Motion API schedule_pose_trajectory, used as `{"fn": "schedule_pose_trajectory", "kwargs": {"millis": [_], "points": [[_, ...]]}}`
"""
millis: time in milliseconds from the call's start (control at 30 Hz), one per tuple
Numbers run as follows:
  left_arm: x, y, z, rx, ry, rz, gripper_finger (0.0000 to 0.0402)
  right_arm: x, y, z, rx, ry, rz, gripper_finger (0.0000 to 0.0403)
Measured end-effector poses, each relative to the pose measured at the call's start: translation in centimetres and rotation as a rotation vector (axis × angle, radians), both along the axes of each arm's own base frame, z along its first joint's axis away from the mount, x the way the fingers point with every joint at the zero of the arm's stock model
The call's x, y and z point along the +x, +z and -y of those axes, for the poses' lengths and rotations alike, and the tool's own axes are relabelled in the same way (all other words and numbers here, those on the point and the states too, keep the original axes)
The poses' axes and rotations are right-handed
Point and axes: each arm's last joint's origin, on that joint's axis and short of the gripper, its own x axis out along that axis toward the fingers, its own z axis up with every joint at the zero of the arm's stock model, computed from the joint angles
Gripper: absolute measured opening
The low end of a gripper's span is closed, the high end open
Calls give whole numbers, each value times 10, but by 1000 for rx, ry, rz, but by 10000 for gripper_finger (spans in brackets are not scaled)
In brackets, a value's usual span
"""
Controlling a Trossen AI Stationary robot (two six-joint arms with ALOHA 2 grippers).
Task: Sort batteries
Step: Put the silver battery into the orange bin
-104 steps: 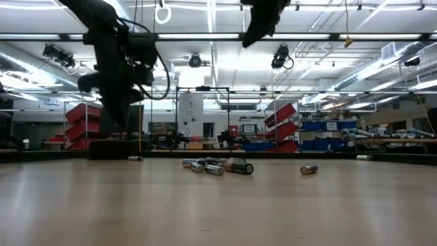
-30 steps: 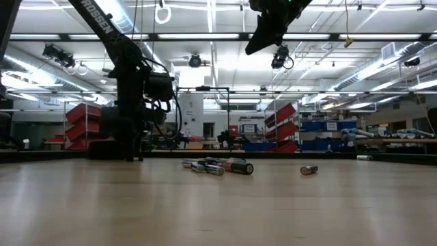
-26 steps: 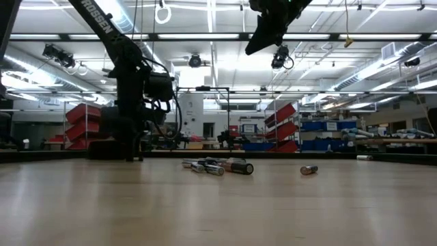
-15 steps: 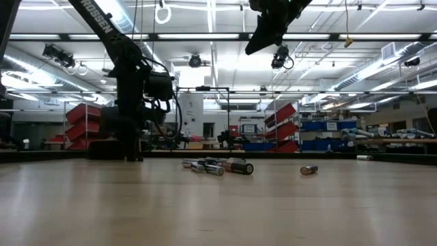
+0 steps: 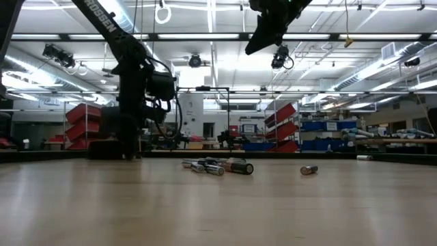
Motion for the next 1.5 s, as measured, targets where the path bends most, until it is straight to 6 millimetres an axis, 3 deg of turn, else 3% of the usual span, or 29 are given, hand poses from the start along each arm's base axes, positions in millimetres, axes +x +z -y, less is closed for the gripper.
{"fn": "schedule_pose_trajectory", "kwargs": {"millis": [267, 433, 633, 833, 1000, 1200, 1333, 1500], "points": [[3, 32, 0, -4, -35, 93, 4, -3, -3, 0, 11, -3, -34, 47], [-13, 69, 24, -123, -19, 135, 4, -7, -6, 2, 37, -23, -77, 45], [-34, 115, 98, -394, 47, 222, 3, -8, -7, 4, 48, -37, -82, 47], [-41, 141, 183, -467, -50, 301, 3, -7, -6, 4, 44, -38, -70, 44], [-40, 143, 241, -470, -105, 340, 3, -6, -4, 5, 38, -37, -51, 44], [-44, 126, 295, -486, -120, 216, 3, -5, -4, 5, 36, -37, -43, 44], [-41, 115, 321, -520, -54, 183, 4, -5, -4, 4, 37, -38, -42, 44], [-35, 103, 337, -501, 34, 175, 22, -5, -4, 4, 36, -37, -41, 44]]}}
